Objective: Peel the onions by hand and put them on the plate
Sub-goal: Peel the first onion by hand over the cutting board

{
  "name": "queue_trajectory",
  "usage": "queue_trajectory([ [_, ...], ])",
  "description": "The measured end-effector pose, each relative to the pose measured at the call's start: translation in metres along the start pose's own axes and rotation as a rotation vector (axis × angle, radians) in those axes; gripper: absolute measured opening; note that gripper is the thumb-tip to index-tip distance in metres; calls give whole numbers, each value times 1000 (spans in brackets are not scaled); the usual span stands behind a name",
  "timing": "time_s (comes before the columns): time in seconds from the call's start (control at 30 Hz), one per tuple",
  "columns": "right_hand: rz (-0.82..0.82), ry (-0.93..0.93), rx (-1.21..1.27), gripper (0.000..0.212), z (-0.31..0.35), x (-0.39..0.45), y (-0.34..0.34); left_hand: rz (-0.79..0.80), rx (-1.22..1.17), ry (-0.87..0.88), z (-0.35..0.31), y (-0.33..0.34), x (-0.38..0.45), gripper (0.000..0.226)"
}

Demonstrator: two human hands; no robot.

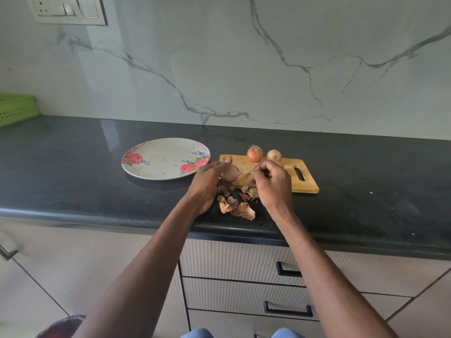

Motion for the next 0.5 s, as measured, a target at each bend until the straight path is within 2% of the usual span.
queue_trajectory([
  [0.07,38,31,-23,12,-2,1,3,11,-1,4,0,1,-1,24],
  [0.13,114,17,6,35,1,0,10,20,-9,10,0,2,-1,24],
  [0.2,199,-52,22,46,9,-3,18,28,-12,16,-1,3,-2,26],
  [0.27,219,-116,10,40,15,-5,21,40,-12,20,-2,5,-3,27],
  [0.4,129,-144,-14,12,16,-2,14,35,-4,15,-2,4,-3,30],
  [0.5,115,-142,-16,8,15,-1,13,4,-14,10,-2,1,-2,29],
])
Point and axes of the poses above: each hand's wrist, its own x-axis towards the middle knuckle, its own y-axis out of the palm, z = x × y, the point moved 10 cm from there along x, towards the middle knuckle, and after that the axes turned 8 degrees about -z, right-handed, at the moved point
